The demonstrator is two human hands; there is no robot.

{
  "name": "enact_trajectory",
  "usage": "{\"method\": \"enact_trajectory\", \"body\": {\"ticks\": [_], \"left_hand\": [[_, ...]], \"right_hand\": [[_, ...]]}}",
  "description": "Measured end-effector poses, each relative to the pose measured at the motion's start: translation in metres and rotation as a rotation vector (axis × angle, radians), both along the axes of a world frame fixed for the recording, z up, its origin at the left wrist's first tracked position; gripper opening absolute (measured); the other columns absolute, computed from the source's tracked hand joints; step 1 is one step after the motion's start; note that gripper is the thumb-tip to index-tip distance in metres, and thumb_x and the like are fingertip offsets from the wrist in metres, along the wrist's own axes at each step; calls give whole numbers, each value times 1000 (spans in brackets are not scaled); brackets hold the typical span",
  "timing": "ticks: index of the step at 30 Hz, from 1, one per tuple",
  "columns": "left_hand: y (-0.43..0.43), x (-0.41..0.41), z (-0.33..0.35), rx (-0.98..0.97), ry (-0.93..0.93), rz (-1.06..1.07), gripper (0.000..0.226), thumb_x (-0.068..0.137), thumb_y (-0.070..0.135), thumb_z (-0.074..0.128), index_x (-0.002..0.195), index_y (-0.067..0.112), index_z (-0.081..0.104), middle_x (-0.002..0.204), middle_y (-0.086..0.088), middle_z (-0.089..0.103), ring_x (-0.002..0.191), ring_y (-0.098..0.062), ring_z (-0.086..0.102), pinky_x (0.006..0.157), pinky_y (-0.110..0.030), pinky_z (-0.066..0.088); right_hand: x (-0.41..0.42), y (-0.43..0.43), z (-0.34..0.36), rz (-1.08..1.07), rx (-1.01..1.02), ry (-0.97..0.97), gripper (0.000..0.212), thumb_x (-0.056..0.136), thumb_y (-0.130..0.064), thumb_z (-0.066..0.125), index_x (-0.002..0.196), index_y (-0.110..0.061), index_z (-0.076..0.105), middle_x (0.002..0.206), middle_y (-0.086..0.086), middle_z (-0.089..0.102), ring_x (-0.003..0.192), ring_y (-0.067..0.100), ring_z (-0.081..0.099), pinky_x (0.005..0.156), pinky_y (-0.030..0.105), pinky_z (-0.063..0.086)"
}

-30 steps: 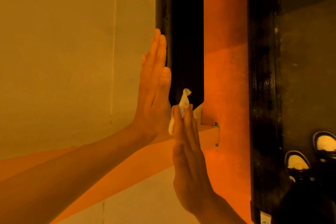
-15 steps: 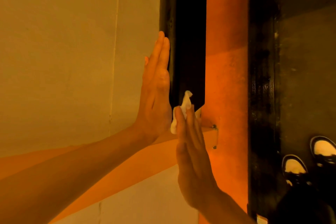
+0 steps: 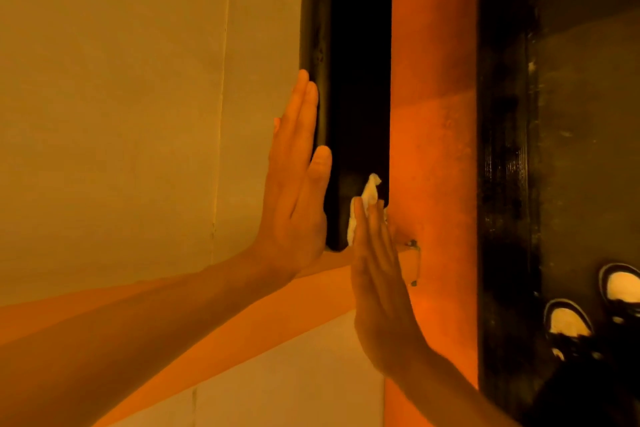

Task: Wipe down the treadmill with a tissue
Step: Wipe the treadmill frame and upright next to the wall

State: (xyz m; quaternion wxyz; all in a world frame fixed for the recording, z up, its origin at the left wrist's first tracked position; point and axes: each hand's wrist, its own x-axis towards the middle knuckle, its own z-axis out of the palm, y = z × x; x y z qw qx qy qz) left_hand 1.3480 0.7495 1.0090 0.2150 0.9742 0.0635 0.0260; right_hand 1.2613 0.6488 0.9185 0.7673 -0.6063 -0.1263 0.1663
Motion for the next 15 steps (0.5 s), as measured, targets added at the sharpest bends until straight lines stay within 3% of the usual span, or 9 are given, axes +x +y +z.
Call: {"method": "enact_trajectory", "body": {"ticks": [3,4,6,8,11,15], "left_hand": [[-7,1,10,4,-24,-35,55,107,8,32,160,-4,21,171,-17,16,160,-19,13,128,-37,13],[-6,2,12,7,-6,-31,56,107,7,33,160,-4,21,171,-16,16,160,-19,13,128,-36,14],[-7,3,10,16,5,-20,57,106,7,35,160,-4,21,171,-17,16,160,-19,14,129,-41,14],[-7,1,9,14,5,-26,58,105,6,36,160,-5,21,171,-18,16,160,-21,14,129,-51,14],[-6,3,10,6,0,-44,59,104,5,37,159,-6,20,170,-20,15,160,-22,14,128,-55,15],[-3,0,8,3,-20,-72,60,102,2,38,158,-9,20,169,-23,16,159,-28,15,126,-60,16]], "right_hand": [[52,8,-15,20,-158,-69,58,109,-49,-5,163,-28,1,174,0,-4,160,15,-6,130,41,-4],[81,14,-19,-10,-216,-111,59,109,-44,-7,162,-19,2,173,10,-3,160,22,-5,129,41,-4],[139,22,-29,-20,-278,-143,57,108,-24,-3,162,-8,0,172,20,-5,159,34,-5,129,54,1],[171,26,-34,19,-273,-83,64,101,-14,10,164,-11,-1,172,16,-8,159,34,-9,128,60,2],[123,26,-33,-73,-214,-104,58,110,-32,4,164,-11,7,173,12,-1,160,29,-3,129,54,4],[12,-5,0,49,-3,13,59,105,-63,5,161,-45,-3,167,-32,-13,157,2,-11,129,34,-7]]}}
